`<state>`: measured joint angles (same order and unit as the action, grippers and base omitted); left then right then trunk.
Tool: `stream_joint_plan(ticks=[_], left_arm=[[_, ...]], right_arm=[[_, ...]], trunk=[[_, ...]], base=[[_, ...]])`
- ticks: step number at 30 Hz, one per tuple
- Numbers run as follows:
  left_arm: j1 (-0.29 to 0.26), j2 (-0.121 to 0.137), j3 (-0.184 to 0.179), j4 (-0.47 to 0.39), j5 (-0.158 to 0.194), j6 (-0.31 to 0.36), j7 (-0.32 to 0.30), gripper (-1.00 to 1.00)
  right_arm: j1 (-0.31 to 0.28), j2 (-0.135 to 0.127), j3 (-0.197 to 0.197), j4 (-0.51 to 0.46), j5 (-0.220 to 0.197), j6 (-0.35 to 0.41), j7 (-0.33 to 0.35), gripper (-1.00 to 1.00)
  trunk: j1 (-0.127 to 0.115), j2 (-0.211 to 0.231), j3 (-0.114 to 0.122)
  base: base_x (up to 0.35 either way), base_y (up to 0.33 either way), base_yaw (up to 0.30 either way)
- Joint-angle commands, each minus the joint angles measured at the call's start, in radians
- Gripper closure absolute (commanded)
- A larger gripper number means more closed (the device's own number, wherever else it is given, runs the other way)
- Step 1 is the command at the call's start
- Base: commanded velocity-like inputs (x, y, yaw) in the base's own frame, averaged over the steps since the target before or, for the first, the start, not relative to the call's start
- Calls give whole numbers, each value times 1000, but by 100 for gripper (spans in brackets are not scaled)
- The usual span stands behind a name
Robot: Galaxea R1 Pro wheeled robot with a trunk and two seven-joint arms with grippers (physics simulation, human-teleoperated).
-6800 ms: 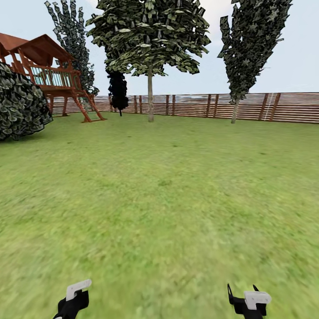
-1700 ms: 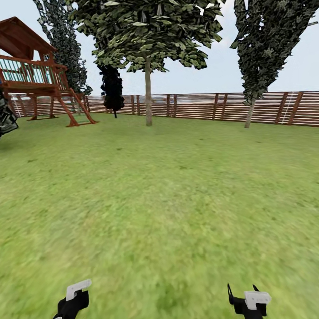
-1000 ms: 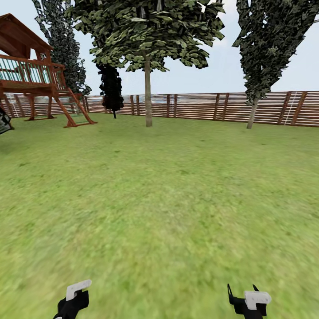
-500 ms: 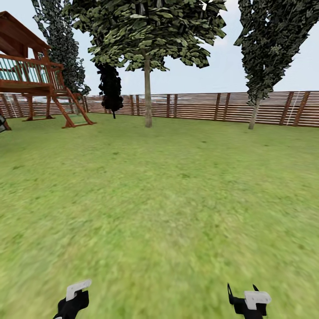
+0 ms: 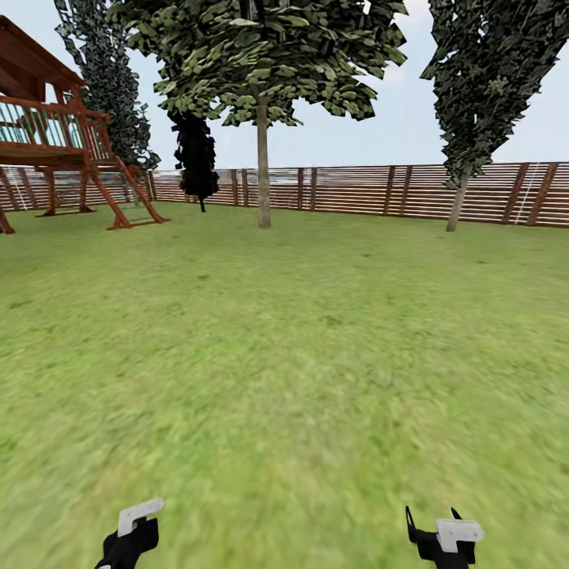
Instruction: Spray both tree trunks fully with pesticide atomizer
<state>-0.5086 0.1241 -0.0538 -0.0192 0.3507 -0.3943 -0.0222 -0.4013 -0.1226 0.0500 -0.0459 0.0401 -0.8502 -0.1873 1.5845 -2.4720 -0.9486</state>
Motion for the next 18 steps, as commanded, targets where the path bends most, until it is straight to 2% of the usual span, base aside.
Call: stream_joint_plan(ticks=[1, 18], left_arm=[[-1, 0, -6, 1, 8, -3, -2, 100], [-1, 0, -6, 1, 8, -3, -2, 100]], right_arm=[[-1, 0, 5, 1, 4, -1, -9, -100], [-1, 0, 5, 1, 4, -1, -9, -100]], trunk=[[0, 0, -1], [0, 0, -1]], base=[[331, 0, 0], [331, 0, 0]])
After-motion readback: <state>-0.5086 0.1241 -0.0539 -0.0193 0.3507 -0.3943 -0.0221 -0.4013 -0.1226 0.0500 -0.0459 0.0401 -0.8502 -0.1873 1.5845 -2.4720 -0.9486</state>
